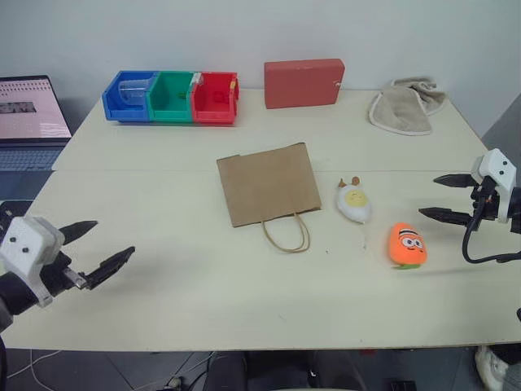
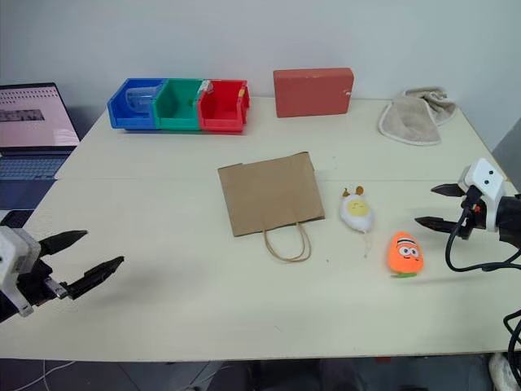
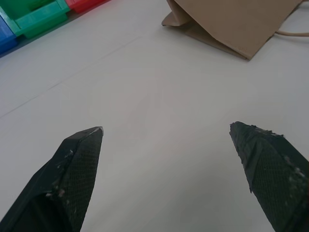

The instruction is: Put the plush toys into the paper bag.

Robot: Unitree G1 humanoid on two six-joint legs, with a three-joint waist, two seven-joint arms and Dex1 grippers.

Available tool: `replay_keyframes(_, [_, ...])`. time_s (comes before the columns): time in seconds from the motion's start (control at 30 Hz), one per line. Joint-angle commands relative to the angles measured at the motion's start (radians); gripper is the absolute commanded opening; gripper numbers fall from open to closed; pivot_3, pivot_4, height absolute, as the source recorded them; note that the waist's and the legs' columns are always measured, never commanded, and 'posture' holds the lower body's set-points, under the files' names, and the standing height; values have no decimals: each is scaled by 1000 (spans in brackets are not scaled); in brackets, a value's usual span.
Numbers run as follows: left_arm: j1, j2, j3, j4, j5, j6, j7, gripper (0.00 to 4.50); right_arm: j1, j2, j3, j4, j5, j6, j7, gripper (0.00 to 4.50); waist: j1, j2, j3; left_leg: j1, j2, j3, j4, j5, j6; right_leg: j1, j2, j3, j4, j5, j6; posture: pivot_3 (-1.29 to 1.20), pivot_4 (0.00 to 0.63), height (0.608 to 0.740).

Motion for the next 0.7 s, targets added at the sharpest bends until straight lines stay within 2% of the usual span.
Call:
replay_keyframes(0.03, [-42, 27, -41, -49, 2, -13, -5, 4487, 0, -40, -40, -56, 22, 9, 12, 4500, 1, 0, 0, 0, 0, 0, 0, 0, 0, 0, 0, 0, 0, 0, 0, 0, 150, 740])
replay_keyframes(0.23, [-125, 59, -214, -127, 33, -8, -26, 4487, 102, -58, -87, -244, 87, 95, 19, 4500, 7, 0, 0, 0, 0, 0, 0, 0, 0, 1, 0, 0, 0, 0, 1, 0, 150, 740])
replay_keyframes(0.33, [-241, 58, -376, -146, 59, -8, -33, 4487, 187, -65, -112, -422, 146, 190, 14, 4500, 11, 0, 0, 0, 0, -1, 0, 0, 0, 1, 0, 0, 0, 1, 2, 0, 150, 740])
replay_keyframes(0.53, [-482, -48, -697, -81, 173, -41, -19, 4487, 378, -55, -165, -823, 282, 390, -44, 4500, 23, 1, -1, 0, 0, -1, 1, 0, 0, 2, 2, 1, 0, 5, 9, 0, 150, 740])
replay_keyframes(0.6, [-552, -94, -794, -20, 240, -87, -24, 4487, 403, -39, -169, -905, 310, 438, -92, 4500, 24, 1, -1, 0, 0, -1, 1, 0, 0, 2, 2, 1, 0, 6, 11, 0, 150, 740])
replay_keyframes(0.7, [-614, -134, -876, 52, 299, -156, -44, 4487, 426, -24, -177, -974, 345, 494, -144, 4500, 25, 1, -1, -1, 0, -1, 2, 0, 0, 2, 2, 1, -1, 7, 11, 0, 150, 740])
